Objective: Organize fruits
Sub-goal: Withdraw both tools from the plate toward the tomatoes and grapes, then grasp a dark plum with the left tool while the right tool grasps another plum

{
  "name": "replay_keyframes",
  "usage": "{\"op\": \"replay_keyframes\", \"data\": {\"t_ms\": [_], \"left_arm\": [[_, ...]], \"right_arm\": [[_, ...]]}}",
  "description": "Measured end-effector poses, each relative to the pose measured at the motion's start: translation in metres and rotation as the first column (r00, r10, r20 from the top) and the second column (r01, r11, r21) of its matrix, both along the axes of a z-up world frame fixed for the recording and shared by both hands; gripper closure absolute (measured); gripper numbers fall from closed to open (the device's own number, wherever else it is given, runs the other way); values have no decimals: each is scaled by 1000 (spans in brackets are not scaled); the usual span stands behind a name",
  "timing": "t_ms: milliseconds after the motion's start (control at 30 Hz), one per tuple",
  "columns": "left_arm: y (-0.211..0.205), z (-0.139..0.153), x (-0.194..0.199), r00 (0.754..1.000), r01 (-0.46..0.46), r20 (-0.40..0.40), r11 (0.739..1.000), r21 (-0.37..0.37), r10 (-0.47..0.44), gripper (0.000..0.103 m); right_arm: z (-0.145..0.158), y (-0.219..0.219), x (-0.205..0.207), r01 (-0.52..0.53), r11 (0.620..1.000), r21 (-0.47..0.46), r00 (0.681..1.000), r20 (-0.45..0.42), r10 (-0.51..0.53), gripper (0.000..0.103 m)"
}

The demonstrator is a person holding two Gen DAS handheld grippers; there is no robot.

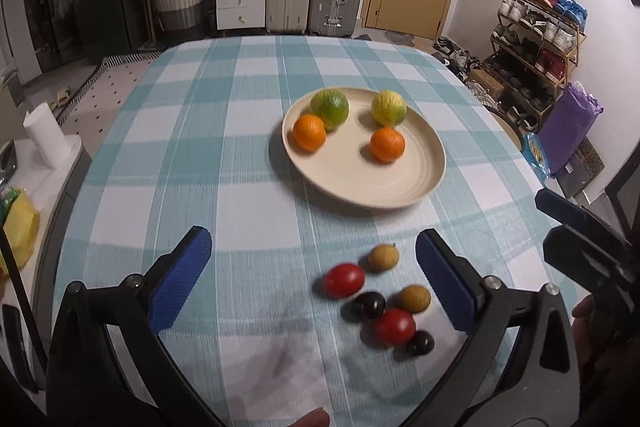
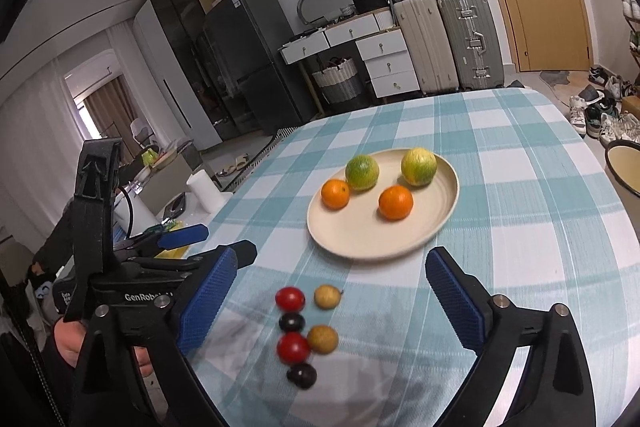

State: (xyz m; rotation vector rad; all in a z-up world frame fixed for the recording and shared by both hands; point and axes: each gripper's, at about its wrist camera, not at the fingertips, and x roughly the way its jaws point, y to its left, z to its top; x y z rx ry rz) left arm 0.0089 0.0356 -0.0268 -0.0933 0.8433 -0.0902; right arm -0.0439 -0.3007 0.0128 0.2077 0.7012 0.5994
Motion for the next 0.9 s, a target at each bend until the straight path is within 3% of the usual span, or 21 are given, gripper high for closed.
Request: {"op": "replay_keyframes", "data": {"t_ms": [367,633,900], "left_arm": [[11,-29,-28,999,-6,-44,998,-66,4,1],[15,-54,-41,995,-19,-98,997,-69,13,1],[19,-57,-44,995,-18,-101,995,-97,9,1]], "right_arm": [[-26,8,-34,-66,996,-58,997,-35,64,5],[-59,20,-45,-103,992,-77,988,-125,93,5],[-79,30,-44,-132,989,-73,976,-186,117,19]]}}
